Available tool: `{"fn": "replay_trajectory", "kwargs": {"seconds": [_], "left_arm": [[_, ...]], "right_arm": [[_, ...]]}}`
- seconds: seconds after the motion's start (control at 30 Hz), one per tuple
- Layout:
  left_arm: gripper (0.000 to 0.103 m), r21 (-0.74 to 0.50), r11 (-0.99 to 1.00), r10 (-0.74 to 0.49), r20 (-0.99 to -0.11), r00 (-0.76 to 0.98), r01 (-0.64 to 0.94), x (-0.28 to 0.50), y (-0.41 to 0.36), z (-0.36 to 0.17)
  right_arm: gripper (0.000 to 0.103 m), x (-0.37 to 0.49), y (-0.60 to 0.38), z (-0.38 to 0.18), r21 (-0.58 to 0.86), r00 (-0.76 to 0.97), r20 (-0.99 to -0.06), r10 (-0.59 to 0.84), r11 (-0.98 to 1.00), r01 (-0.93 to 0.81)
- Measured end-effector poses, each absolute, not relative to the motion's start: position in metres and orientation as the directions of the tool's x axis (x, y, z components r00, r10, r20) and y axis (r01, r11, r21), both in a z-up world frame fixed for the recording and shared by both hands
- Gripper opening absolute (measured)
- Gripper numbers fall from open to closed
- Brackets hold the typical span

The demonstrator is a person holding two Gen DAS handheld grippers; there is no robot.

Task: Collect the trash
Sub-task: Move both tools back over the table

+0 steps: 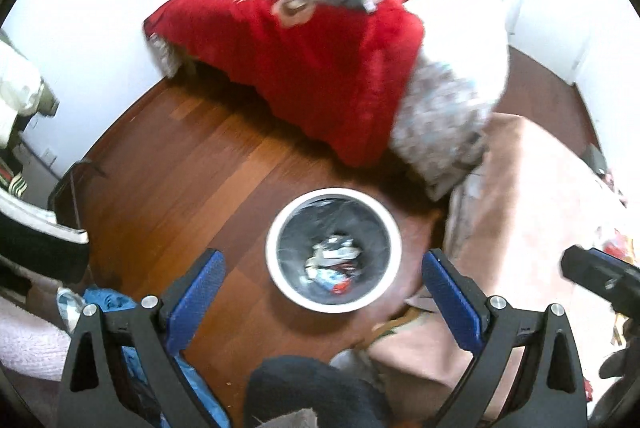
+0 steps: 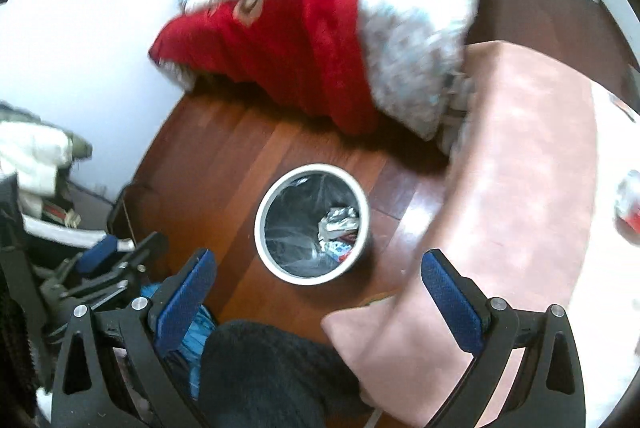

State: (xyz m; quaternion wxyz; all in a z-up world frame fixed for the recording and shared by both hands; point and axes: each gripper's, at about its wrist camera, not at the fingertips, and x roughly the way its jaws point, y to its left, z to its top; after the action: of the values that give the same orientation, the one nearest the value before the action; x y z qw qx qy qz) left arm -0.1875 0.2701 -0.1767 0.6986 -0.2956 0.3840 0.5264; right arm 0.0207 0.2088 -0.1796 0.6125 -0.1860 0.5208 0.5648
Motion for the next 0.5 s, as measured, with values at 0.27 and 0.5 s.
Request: {"fn": "replay_trajectory", "kwargs": {"seconds": [0.27,0.5], "left_arm": [[0.101,-0.046,0.467,0.423,-0.865,0.269,-0.883,-0.051,0.199,-0.198],[0.101,-0.022,0.647,0.298,-0.913,0.279,-0.762,0.104,0.122,-0.256]], "right_arm": [[0.103,0.150,0.082,-0.171,0.184,0.031,-0.919,0.394,0.495,-0.849],[0.103,0.283,-0.019,-0.241,-0.067,0.147,-0.984,0.097,0.562,-0.825]]}}
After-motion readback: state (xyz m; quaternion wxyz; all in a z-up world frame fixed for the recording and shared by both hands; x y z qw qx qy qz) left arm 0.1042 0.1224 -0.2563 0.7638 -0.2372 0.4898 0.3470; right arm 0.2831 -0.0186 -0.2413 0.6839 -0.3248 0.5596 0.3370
